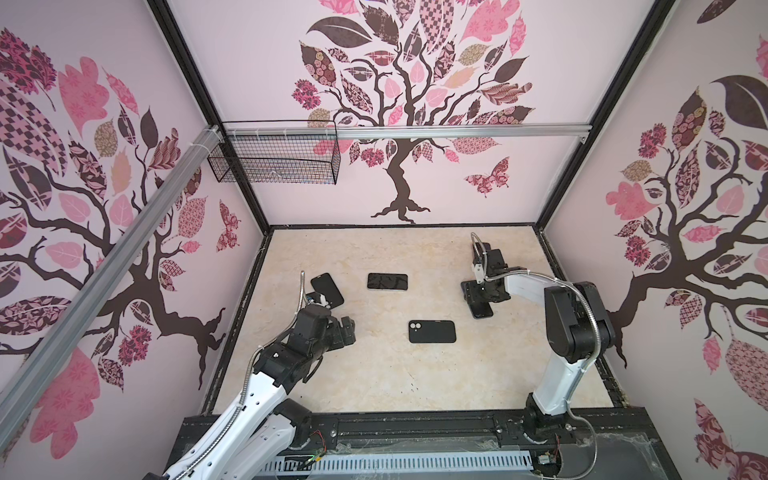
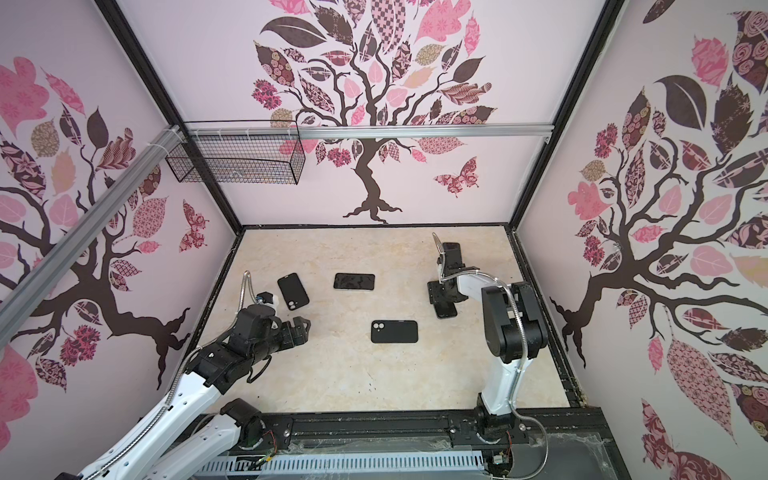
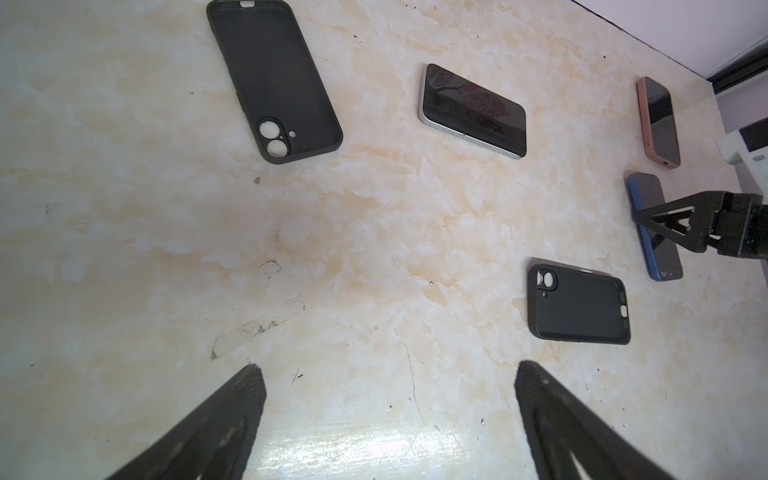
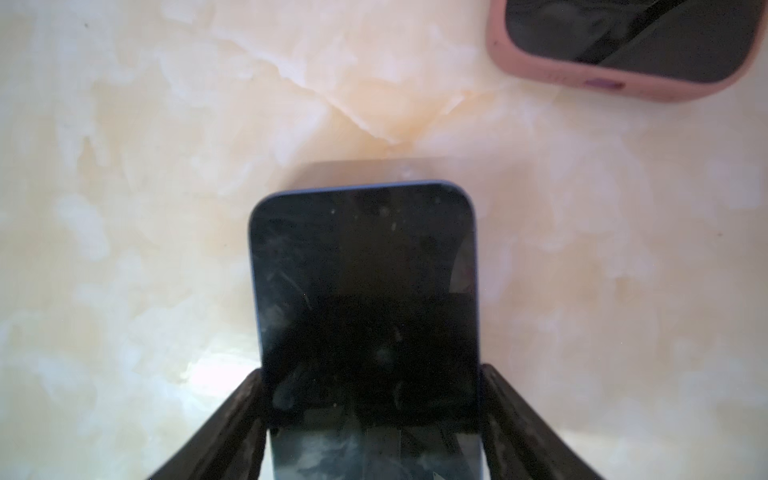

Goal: Put the phone into the phone case
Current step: 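Grasp the blue-edged black phone at its end with the right gripper, then lift the phone with the right gripper while the left gripper grasps its other end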

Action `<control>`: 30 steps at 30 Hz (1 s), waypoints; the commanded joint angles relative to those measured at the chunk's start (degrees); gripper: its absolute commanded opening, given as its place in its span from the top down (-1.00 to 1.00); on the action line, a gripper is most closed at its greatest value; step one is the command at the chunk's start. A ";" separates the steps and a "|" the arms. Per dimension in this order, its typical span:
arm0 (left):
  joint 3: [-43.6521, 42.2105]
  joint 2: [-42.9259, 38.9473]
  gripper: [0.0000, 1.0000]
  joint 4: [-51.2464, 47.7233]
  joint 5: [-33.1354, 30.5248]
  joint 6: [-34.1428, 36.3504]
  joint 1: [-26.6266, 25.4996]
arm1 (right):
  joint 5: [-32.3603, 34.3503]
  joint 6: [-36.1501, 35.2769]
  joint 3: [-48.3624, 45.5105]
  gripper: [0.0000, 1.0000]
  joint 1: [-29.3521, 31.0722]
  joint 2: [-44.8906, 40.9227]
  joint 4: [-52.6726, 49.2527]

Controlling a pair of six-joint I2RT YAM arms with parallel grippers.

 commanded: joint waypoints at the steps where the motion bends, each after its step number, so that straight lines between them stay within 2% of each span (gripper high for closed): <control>1: 2.50 1.25 -0.95 2.05 2.71 -0.27 0.15 | -4.93 2.13 -2.65 -0.11 1.46 -3.47 -2.15; 9: 6.54 6.98 -0.95 6.21 12.37 0.02 0.19 | -7.26 2.96 -7.77 -0.02 6.19 -12.57 2.22; 18: 12.50 15.62 -0.92 8.90 20.37 0.47 0.19 | -15.73 5.70 -13.86 0.18 8.06 -24.21 9.30; 23: 14.21 19.22 -0.87 11.53 25.57 -0.41 0.28 | -16.88 5.94 -14.82 0.18 11.06 -27.18 11.33; 30: 16.04 22.22 -0.81 14.07 32.52 -0.78 0.30 | -22.77 6.46 -18.32 0.17 14.98 -31.50 16.74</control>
